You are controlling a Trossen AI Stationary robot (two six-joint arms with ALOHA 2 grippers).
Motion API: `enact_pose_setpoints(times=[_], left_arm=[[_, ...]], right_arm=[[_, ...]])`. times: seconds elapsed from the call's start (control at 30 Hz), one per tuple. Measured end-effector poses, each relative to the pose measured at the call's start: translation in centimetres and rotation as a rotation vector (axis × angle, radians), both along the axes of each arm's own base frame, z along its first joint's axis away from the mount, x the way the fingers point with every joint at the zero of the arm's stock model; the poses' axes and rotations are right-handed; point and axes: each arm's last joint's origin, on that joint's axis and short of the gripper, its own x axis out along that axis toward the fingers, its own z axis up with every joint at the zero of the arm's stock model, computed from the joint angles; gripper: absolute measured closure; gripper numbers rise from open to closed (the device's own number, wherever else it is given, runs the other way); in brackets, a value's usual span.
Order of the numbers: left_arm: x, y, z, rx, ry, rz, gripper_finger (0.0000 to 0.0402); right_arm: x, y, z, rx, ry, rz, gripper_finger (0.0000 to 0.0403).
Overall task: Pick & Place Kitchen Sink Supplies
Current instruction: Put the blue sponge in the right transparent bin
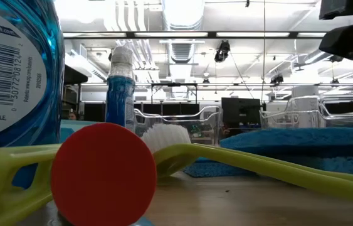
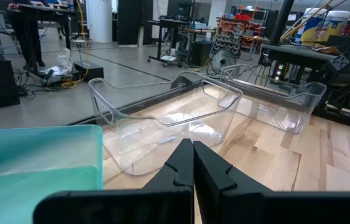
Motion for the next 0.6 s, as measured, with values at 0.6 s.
enact_pose_setpoints(times=[0.6], left_arm=[[0.0, 0.0, 0.0, 0.000, 0.000, 0.000, 0.0401]], right_arm=[[-0.7, -1.0, 6.9, -0.243, 0.051, -0.147, 0.0394]])
